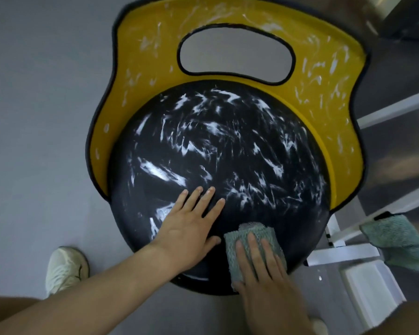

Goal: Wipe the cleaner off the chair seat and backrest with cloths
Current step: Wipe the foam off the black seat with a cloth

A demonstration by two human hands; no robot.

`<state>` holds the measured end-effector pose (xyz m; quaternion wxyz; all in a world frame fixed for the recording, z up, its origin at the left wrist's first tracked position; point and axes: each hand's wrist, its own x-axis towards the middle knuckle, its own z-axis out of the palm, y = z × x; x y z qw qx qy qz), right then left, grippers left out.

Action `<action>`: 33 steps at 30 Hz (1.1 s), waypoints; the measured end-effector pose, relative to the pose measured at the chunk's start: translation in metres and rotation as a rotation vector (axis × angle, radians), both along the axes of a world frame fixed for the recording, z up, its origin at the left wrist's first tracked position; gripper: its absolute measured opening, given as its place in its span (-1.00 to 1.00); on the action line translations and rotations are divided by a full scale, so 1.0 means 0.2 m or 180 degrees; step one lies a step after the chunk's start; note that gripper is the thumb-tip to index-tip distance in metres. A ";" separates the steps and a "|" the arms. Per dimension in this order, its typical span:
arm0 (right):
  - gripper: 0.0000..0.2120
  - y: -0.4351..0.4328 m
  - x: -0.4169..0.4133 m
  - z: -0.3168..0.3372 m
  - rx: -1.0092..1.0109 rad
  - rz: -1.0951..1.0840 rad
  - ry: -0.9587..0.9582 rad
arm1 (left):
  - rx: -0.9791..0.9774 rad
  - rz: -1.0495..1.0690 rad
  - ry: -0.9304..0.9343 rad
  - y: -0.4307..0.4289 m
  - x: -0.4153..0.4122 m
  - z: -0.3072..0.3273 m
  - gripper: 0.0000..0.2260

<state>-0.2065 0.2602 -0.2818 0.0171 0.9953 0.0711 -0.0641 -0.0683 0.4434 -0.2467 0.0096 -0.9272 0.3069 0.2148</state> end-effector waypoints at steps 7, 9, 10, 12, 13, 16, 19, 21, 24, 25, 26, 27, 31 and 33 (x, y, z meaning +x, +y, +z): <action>-0.38 -0.22 0.29 -0.01 0.0061 -0.0884 0.0137 | -0.0006 0.0073 -0.0049 -0.03 0.00 0.01 -0.30; -0.39 -0.21 0.34 -0.01 0.0110 -0.1115 0.0177 | -0.0067 0.0105 -0.0115 -0.04 -0.01 0.00 -0.29; -0.39 -0.18 0.31 -0.01 0.0141 -0.1106 0.0126 | -0.0094 0.0129 -0.0155 -0.03 -0.01 0.00 -0.28; -0.37 -0.07 0.20 0.00 0.0240 -0.0896 0.0207 | -0.0042 0.0125 -0.0197 -0.03 -0.02 0.00 -0.29; -0.36 -0.03 0.13 0.01 0.0294 -0.0739 0.0288 | 0.0006 0.0107 -0.0186 -0.03 -0.03 0.00 -0.29; -0.35 -0.03 0.11 0.00 0.0301 -0.0521 0.0418 | 0.0025 0.0111 -0.0163 -0.03 -0.03 0.01 -0.30; -0.34 -0.08 0.36 0.01 0.0289 -0.0686 0.0338 | -0.0027 0.0143 -0.0178 -0.02 -0.04 0.00 -0.30; -0.31 -0.08 0.48 0.02 0.0329 -0.0839 0.0450 | -0.0038 0.0152 -0.0171 -0.02 -0.04 0.00 -0.30; -0.34 -0.01 0.38 0.03 0.0335 -0.0929 0.0337 | -0.0072 0.0172 -0.0185 -0.03 -0.04 0.01 -0.30; -0.36 0.02 0.30 0.03 0.0341 -0.0880 0.0375 | -0.0088 0.0185 -0.0161 -0.02 -0.04 0.02 -0.30; -0.39 0.05 0.22 0.03 0.0362 -0.0810 0.0388 | -0.0082 0.0190 -0.0148 -0.01 -0.05 0.01 -0.32; -0.40 0.07 0.15 0.03 0.0409 -0.0726 0.0411 | -0.0068 0.0187 -0.0151 0.01 -0.06 0.00 -0.33; -0.42 0.05 0.20 -0.01 0.0366 -0.0625 0.0446 | -0.0103 0.0253 -0.0270 0.03 -0.09 -0.01 -0.34; -0.37 0.03 0.33 0.02 0.0327 -0.0600 0.0528 | -0.0142 0.0215 -0.0217 0.04 -0.08 -0.02 -0.33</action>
